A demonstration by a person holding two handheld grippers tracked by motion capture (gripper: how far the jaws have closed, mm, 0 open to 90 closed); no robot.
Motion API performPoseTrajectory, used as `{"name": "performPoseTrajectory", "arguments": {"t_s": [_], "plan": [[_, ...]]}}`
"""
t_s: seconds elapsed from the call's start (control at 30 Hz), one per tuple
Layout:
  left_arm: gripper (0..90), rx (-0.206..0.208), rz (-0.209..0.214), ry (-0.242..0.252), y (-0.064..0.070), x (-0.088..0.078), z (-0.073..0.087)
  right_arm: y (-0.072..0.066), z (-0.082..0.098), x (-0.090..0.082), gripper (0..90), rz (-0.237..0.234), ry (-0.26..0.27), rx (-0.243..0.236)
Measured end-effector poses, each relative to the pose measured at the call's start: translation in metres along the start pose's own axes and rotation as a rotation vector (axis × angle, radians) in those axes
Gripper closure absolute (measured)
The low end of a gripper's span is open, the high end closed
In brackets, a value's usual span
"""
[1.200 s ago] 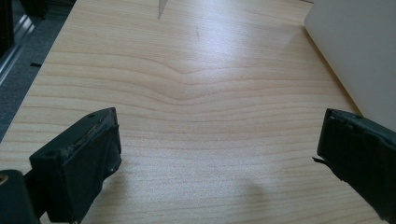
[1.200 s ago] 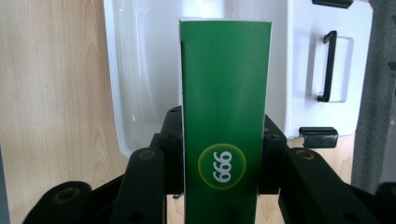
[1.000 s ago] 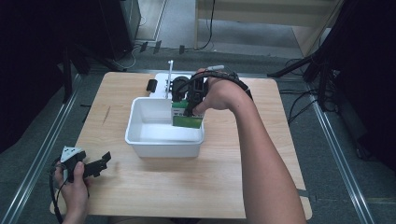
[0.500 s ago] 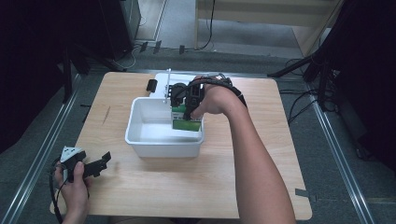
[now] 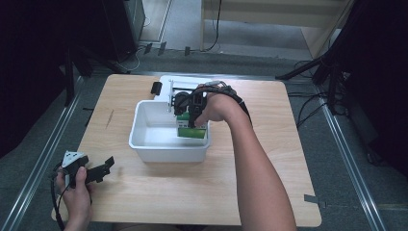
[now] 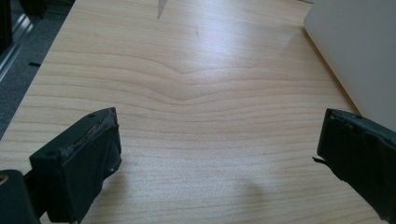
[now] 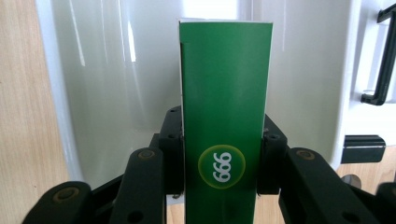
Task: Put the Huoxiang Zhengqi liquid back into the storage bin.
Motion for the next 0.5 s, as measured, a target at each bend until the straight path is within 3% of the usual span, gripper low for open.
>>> {"name": "performPoseTrajectory", "arguments": {"t_s": [0.5], "plan": [[0.6, -0.002, 0.0, 0.005, 0.0, 0.0, 0.0, 0.001, 0.006, 0.024, 63.8, -0.018, -0.022, 0.02]]}}
Point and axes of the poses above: each handheld gripper's, and its own axes: x roughly forward along the jaws, z roughly out of its underside, y roughly to its right, the point moved 8 cm from there along x, roughly forward along the jaws, and after that the axes turned 13 degrees about y, right-handed, at the moved point
